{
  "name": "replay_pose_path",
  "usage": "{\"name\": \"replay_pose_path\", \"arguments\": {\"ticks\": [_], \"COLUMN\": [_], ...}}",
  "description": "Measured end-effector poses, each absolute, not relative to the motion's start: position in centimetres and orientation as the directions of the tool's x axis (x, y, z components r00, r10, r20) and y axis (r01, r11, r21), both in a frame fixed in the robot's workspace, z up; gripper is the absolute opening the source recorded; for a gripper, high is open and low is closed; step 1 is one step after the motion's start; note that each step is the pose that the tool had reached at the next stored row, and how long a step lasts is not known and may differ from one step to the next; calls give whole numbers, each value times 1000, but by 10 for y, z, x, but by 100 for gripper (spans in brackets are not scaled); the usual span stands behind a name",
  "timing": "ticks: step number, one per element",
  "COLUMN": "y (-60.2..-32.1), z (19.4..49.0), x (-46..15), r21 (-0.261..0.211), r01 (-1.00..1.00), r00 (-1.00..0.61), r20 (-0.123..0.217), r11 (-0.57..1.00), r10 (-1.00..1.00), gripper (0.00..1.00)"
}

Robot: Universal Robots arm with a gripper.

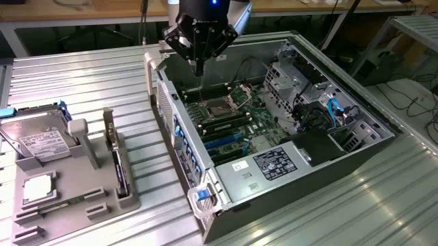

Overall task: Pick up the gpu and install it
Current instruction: 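Reach for the gpu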

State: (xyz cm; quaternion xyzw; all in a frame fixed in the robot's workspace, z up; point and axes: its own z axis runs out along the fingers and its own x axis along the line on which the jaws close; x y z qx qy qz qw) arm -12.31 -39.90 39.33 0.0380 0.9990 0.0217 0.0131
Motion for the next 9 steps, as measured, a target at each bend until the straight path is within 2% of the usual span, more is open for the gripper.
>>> {"name": "replay_pose_path", "arguments": {"ticks": [9], "y": [-399], "z": [393], "x": [-140], "r21": [44], "r01": [73], "r00": [-997], "r20": [-24], "r11": [996], "r10": [74], "gripper": [11]}}
